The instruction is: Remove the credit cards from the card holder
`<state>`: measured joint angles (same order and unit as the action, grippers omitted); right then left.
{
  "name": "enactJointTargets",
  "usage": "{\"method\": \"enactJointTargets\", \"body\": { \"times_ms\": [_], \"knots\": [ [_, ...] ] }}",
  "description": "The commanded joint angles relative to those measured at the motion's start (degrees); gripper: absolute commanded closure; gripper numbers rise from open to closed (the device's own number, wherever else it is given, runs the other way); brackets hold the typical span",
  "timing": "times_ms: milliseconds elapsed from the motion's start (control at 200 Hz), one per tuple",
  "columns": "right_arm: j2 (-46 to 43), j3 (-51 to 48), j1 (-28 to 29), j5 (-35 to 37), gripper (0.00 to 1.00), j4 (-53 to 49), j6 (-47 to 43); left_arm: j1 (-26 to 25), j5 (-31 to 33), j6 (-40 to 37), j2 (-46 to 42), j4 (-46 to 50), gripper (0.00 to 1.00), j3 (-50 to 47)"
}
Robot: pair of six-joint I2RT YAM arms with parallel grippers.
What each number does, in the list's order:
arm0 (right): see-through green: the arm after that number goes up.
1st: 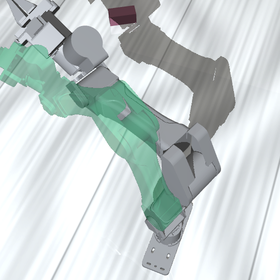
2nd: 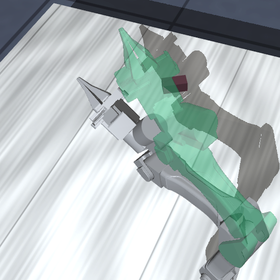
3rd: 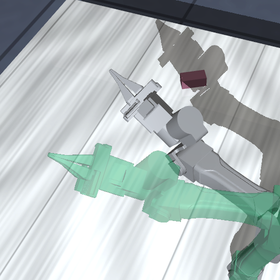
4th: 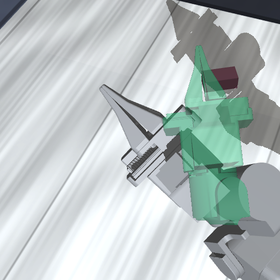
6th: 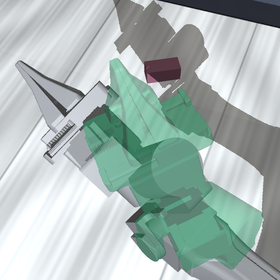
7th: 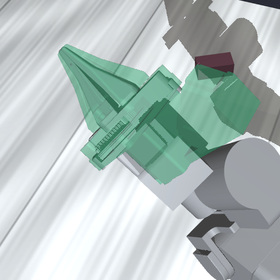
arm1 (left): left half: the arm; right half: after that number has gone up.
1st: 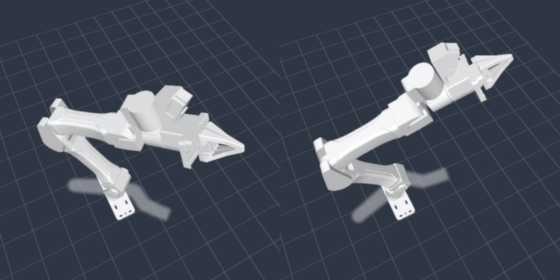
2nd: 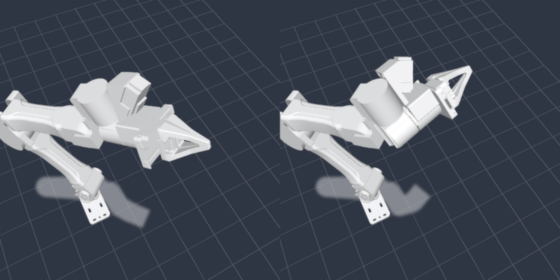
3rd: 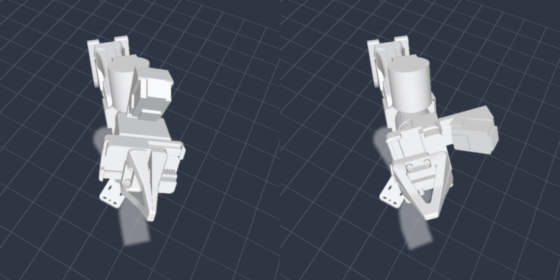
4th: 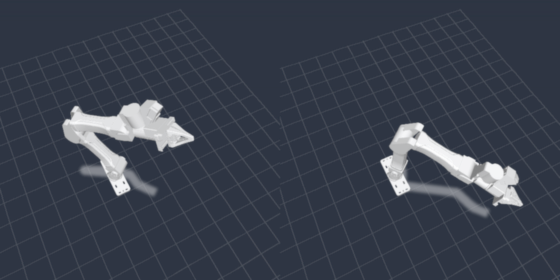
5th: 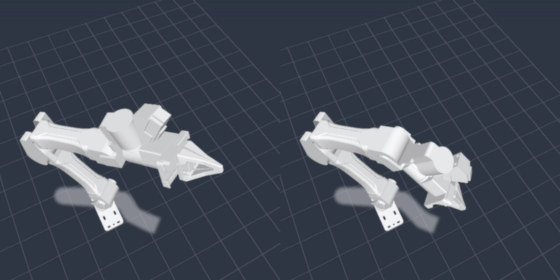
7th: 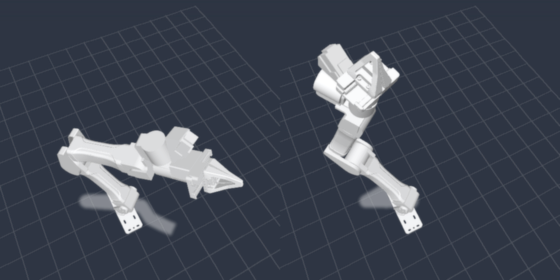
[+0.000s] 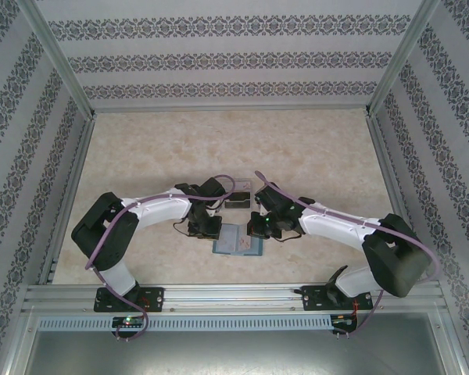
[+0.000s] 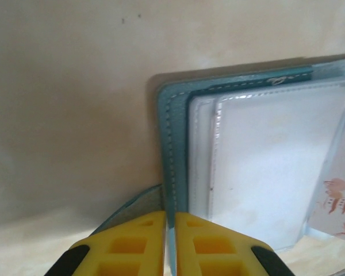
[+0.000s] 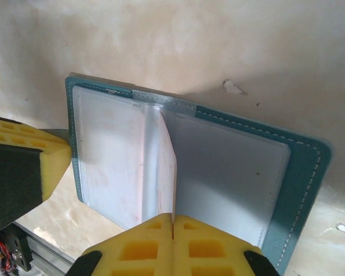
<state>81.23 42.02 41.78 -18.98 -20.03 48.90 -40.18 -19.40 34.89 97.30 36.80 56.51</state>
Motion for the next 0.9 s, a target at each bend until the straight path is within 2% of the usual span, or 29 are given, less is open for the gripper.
{"method": "enactJointTargets", "body": {
  "times_ms": [0,275,505,739,894],
  "knots": [
    [-0.5,1.6,0.4,2.3,0.93,-3.9,-1.6,-0.3,1.2,-0.8,-1.3,2.7,0.85,0.8],
    [4.2,6.4,3.0,4.9,0.92,-7.9,-2.0,-0.3,2.0,-0.7,-3.2,3.0,0.83,1.4],
    [8.2,11.1,5.8,6.1,0.82,-9.9,-1.2,-0.2,2.3,-1.0,-3.5,3.0,0.83,0.9],
    [7.0,10.9,7.3,5.2,0.82,-9.3,1.1,-0.2,2.4,-1.0,-4.0,2.7,0.83,0.4],
    [5.0,10.1,7.5,5.8,0.86,-9.5,1.9,-0.2,2.1,-1.1,-4.0,2.2,0.83,0.1]
  ]
}}
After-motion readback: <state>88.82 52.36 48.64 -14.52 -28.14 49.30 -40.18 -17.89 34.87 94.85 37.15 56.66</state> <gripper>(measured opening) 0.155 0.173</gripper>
